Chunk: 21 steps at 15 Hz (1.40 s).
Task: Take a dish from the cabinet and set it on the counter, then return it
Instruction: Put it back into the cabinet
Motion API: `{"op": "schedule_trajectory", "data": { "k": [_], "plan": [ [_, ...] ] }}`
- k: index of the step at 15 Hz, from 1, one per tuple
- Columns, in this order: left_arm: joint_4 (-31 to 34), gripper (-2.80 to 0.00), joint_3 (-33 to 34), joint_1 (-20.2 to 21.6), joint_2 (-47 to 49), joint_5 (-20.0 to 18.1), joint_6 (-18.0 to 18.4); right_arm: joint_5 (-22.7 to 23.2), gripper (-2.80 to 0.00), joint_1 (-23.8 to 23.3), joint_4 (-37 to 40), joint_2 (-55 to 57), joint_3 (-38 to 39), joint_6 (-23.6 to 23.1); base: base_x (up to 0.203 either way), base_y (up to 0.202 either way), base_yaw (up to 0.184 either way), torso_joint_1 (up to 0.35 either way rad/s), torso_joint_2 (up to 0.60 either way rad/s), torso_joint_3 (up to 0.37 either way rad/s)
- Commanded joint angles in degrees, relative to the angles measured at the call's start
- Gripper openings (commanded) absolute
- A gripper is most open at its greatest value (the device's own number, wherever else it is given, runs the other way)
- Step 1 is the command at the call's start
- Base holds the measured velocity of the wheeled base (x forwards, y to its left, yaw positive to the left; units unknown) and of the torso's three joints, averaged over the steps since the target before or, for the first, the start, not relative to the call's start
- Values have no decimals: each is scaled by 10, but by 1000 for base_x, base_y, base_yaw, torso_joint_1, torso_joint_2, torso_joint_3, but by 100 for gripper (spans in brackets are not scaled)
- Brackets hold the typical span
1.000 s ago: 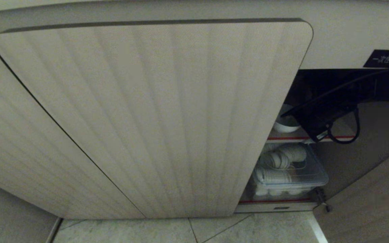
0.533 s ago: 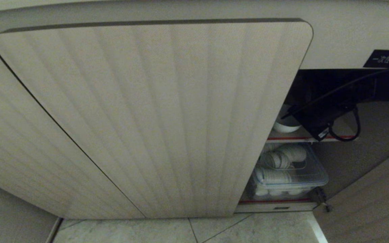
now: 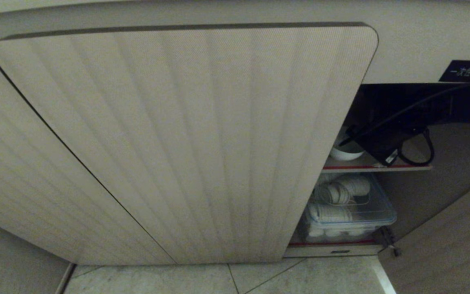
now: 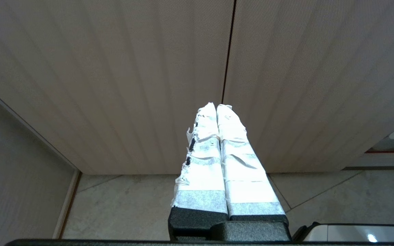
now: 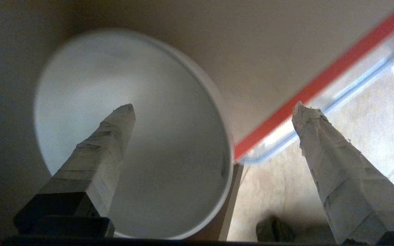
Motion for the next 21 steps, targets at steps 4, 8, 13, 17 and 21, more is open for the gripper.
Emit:
{"op": "schedule_trajectory", "data": {
  "k": [4,8,13,17,21],
  "plan": [
    [0,-280,0,0,0,0,0,-24,0,1,-18,-1,4,-36,0,0,0,0,0,0],
    [0,-280,0,0,0,0,0,-46,0,2,-45,-2,18,-59,0,0,0,0,0,0],
    [0,-280,0,0,0,0,0,-63,0,3,-129,-12,46,-94,0,0,0,0,0,0],
    [0,-280,0,0,0,0,0,-65,0,5,-173,-22,71,-124,0,0,0,0,0,0],
    [0,-280,0,0,0,0,0,-65,0,6,-250,-39,139,-167,0,0,0,0,0,0]
  ]
}}
